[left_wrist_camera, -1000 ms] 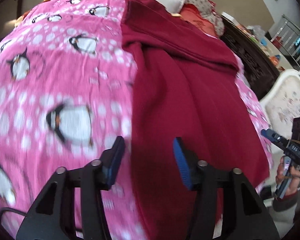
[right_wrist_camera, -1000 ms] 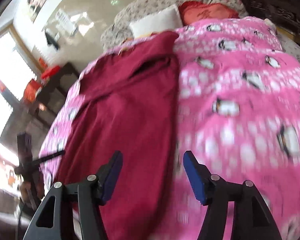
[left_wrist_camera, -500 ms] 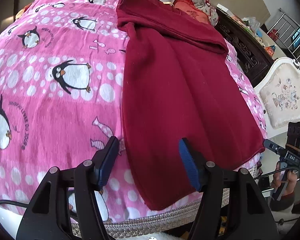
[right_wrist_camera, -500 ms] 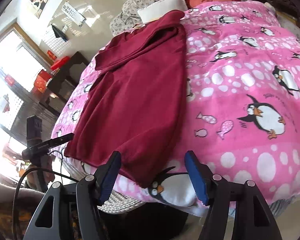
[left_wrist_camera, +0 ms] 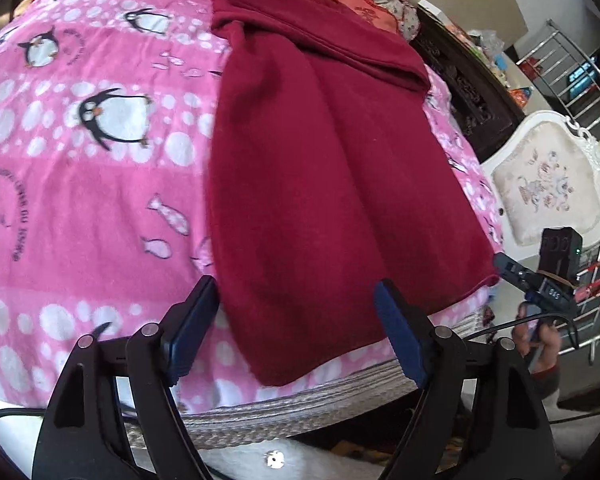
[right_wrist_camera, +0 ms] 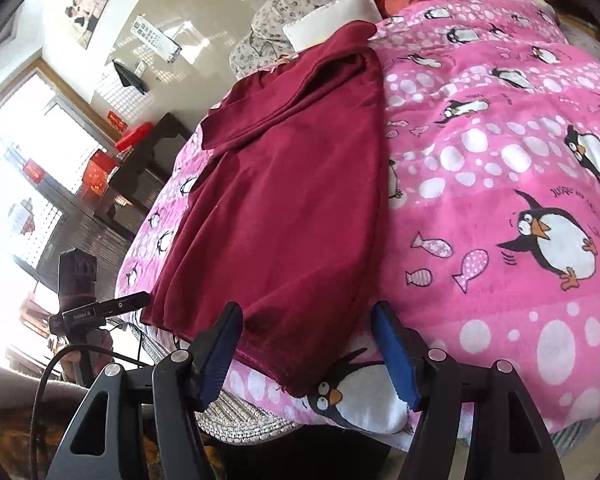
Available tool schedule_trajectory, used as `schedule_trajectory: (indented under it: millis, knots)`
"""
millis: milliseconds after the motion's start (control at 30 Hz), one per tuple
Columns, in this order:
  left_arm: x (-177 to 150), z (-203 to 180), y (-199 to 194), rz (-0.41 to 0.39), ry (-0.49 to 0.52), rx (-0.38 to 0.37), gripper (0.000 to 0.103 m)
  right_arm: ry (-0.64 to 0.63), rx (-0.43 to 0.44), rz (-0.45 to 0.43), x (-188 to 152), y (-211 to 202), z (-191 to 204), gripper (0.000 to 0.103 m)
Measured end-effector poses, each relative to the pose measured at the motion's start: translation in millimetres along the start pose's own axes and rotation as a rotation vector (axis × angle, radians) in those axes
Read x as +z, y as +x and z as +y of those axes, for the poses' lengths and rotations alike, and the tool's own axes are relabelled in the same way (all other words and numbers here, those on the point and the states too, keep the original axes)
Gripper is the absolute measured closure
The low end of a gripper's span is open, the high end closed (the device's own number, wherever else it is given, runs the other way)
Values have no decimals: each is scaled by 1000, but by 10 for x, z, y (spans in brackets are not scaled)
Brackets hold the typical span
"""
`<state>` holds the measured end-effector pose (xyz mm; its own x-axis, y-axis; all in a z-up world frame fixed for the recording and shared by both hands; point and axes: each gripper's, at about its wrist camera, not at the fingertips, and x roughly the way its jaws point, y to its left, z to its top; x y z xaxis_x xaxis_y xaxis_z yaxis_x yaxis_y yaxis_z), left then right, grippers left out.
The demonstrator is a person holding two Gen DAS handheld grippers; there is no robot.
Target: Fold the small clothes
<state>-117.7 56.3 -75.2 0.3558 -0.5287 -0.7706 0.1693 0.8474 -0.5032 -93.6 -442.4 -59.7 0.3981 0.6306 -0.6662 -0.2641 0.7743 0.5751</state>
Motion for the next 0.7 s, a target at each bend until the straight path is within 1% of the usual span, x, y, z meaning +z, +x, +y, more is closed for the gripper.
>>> schedule_trajectory:
  millis: [33,67,100,133,167,200,233,300,333,433,500,567,600,667,700]
  knots:
    - [-9,-21,14,8,7,-19,40,-23,-3,1,-10,3,18,46]
    - [-20,-37,37,22,11,-34,53,-56,-5,6,-19,3,45,61]
    - [-32,-59,49,25,10,-45,61,-65,14,15,-20,3,47,73]
    - [-35,-60,50,22,10,-55,67,-52,52,25,-19,9,30,86]
    - [-33,-55,53,28,9,-67,85,-40,76,25,-17,14,17,86]
    - [-12,-32,58,45,-3,-84,92,-42,82,25,-14,26,25,87]
    - [16,10,39,46,-25,-110,92,-45,91,21,6,26,38,89]
    - [121,91,-53,35,-71,-185,93,-35,163,-8,128,-29,73,90]
    - [176,106,-119,17,-73,-199,93,-37,184,-22,184,-60,93,90]
    - [398,75,-360,-54,-45,-222,93,-64,255,-111,539,-187,210,91]
    - [607,49,-474,-93,-33,-235,93,-84,267,-159,759,-216,271,91]
    - [831,33,-565,-134,-15,-231,93,-111,264,-210,1107,-190,353,91]
    - [1003,29,-628,-171,-7,-228,93,-114,260,-225,1209,-175,375,91]
    - [1291,45,-700,-218,-6,-233,93,-110,260,-262,1570,-94,405,91]
    - [1499,67,-720,-239,-13,-244,93,-110,254,-276,1717,-65,398,91]
